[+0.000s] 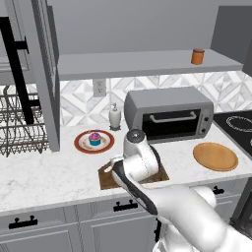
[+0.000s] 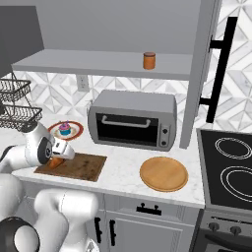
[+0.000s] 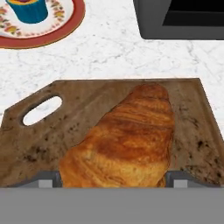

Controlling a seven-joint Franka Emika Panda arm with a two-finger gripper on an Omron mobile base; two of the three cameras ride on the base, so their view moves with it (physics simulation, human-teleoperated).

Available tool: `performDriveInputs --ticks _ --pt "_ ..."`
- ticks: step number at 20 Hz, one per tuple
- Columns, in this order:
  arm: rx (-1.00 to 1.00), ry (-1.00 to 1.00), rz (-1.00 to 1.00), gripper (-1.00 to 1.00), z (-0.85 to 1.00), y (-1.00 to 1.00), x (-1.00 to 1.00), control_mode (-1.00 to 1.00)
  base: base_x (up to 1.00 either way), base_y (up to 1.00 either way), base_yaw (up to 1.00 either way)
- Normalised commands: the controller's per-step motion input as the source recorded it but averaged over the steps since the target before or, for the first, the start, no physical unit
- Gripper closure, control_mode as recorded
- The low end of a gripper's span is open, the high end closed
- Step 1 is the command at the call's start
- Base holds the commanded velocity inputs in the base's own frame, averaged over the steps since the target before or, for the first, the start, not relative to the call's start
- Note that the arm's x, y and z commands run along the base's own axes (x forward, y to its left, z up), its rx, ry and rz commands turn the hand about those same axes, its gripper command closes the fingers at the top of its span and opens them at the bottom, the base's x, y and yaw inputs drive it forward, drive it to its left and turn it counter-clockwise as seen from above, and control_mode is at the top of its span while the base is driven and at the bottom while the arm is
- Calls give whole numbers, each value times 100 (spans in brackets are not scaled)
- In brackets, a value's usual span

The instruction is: From the different types of pastries on the counter, select a croissant and place it on the cutting board. Then retrieve a jar of jam from the cabinet and place it alongside the croissant on the cutting board.

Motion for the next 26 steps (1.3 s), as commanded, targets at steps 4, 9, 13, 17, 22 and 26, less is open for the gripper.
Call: performDriveInputs --ticks 4,9,13,17,22,26 --pt "0 10 0 100 -2 27 52 -100 0 0 0" --pt "0 10 0 100 -23 8 42 -100 0 0 0" --pt "0 8 0 100 -27 4 15 -100 0 0 0" --pt "0 5 0 100 -28 9 7 -100 0 0 0" --pt "0 2 0 100 -28 3 0 -100 0 0 0" --pt "0 0 0 100 -11 0 15 -100 0 0 0"
